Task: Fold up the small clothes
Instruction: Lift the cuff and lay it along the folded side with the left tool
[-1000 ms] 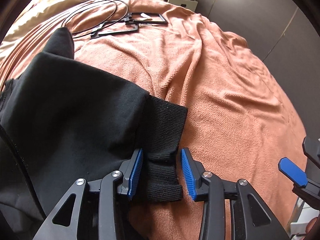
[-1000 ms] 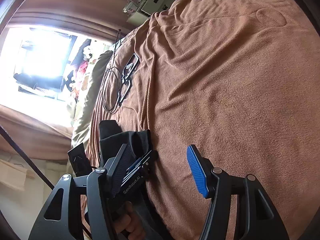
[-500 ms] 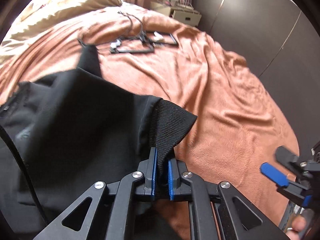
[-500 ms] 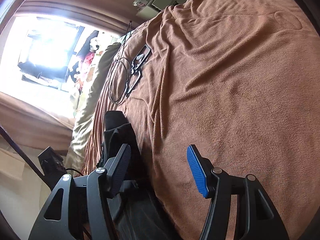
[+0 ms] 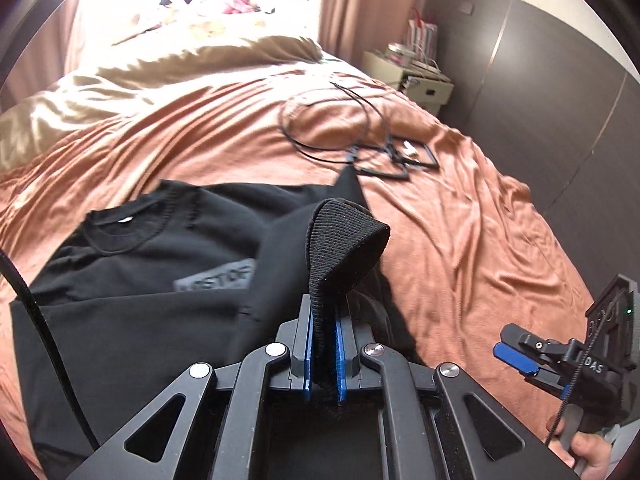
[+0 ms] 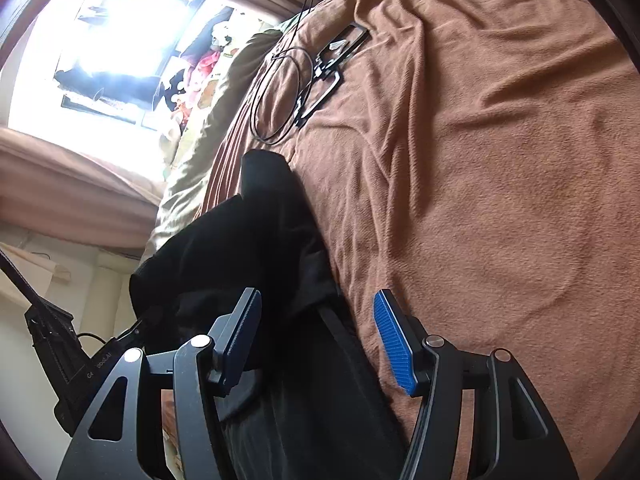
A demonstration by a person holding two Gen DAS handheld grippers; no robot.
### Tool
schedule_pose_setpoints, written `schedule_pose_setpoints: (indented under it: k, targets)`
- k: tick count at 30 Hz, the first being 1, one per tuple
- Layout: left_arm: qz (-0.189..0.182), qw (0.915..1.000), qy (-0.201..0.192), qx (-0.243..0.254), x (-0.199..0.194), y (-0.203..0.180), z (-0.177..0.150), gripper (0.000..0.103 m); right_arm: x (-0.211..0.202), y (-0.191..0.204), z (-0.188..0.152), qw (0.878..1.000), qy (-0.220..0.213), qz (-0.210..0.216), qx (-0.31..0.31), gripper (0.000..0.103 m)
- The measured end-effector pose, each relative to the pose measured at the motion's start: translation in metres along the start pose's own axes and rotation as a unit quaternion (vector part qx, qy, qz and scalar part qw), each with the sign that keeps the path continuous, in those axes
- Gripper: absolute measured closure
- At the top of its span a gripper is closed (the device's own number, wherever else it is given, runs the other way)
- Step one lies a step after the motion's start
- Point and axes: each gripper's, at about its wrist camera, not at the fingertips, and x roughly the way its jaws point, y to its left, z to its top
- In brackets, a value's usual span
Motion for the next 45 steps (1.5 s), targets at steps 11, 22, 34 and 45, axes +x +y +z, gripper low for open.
schedule_pose_setpoints:
  k: [11,22,34,45]
  targets:
    - [0.039,0.9975,-0.03,-0.051,-0.052,0.089,-0.004,0.094,0.05,0.003,0.004,0.999,0.03,0.031,0.009,0.049]
    - [0.069,0.9921,-0.057,-0.088,-0.092,0.156,-0.007,0.094,0.115,-0.022,0.019,0.995,0.051,0.059,0.066,0.048]
    - [0.097,0.9827,-0.065,-0.144,-0.123,0.225,-0.025,0.095,0.137,-0.028,0.025,0.993,0.016,0.059,0.103,0.048]
    - [0.116,0.9731,-0.05,-0.192,-0.121,0.271,-0.064,0.095,0.118,-0.026,0.004,0.993,0.021,0.05,0.103,0.049]
